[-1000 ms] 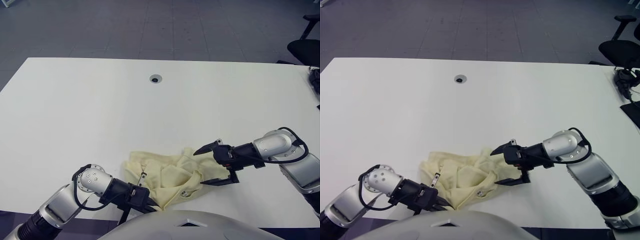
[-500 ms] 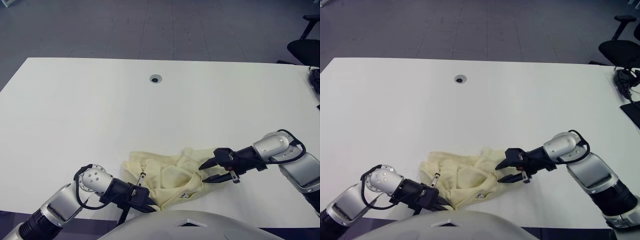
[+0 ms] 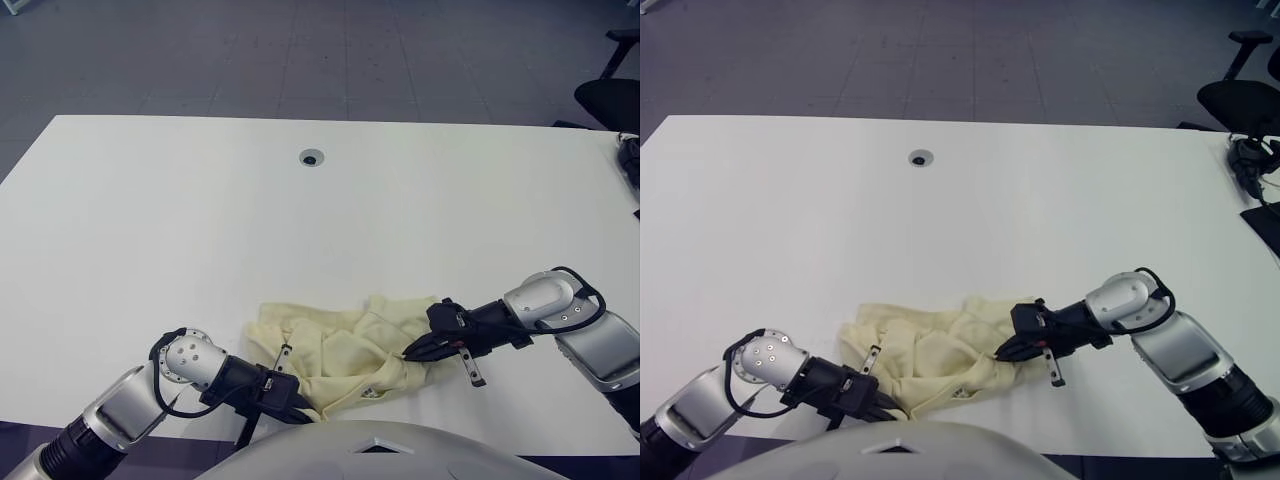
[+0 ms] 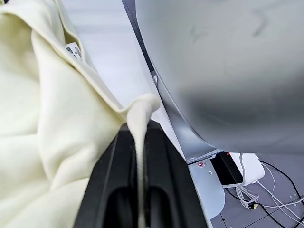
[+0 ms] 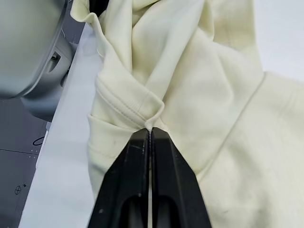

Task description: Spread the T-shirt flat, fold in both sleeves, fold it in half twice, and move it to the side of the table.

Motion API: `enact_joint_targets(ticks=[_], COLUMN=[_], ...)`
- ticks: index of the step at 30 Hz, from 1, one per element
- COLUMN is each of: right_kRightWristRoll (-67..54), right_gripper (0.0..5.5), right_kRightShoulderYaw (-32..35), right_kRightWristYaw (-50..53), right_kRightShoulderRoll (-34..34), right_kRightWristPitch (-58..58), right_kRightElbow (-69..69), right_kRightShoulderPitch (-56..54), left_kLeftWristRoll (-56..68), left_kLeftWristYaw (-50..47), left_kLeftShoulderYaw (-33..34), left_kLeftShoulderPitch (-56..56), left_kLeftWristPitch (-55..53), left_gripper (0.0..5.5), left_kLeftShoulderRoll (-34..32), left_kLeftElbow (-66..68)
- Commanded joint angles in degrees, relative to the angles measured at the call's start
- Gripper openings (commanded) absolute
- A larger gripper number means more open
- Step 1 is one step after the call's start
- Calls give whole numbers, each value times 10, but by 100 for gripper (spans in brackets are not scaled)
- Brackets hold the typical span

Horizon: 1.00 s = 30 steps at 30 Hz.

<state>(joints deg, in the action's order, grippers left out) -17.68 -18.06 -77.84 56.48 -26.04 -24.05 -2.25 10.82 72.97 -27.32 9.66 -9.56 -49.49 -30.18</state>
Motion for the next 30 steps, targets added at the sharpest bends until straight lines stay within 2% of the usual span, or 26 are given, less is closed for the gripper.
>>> enact_joint_targets(ticks=[1,4,9,15,19,22,24,26,30], right_kRightWristRoll=[-3,-7,-30,-81,-110,-108,-99,-72,-14], right_gripper=[3,3,3,3,3,3,3,3,3], right_kRightShoulderYaw=[17,35,100,271,405,472,482,462,362], right_kRightWristYaw=[6,13,40,50,0,-51,-69,-76,-46], right_kRightShoulderRoll=[11,14,14,32,37,32,28,32,58], right_kRightWristPitch=[11,18,30,44,36,38,42,54,61], right_kRightElbow=[-16,-28,-57,-114,-199,-254,-279,-295,-285], right_kRightShoulderPitch=[10,19,40,110,233,334,382,423,405], left_kLeftWristRoll=[-7,-7,10,120,223,241,236,224,160], left_kLeftWristYaw=[-2,-2,-7,-29,-42,-28,-16,-9,-3], left_kLeftShoulderYaw=[-3,-3,10,99,182,216,226,230,182], left_kLeftShoulderPitch=[-5,-5,-14,-25,-4,43,74,103,127], left_kLeftWristPitch=[6,9,14,-5,-35,-43,-44,-41,-34], left_gripper=[0,0,0,0,0,0,0,0,0], left_kLeftShoulderRoll=[-5,-4,7,30,25,-4,-23,-40,-60], left_kLeftElbow=[5,7,15,4,-24,-40,-50,-60,-56])
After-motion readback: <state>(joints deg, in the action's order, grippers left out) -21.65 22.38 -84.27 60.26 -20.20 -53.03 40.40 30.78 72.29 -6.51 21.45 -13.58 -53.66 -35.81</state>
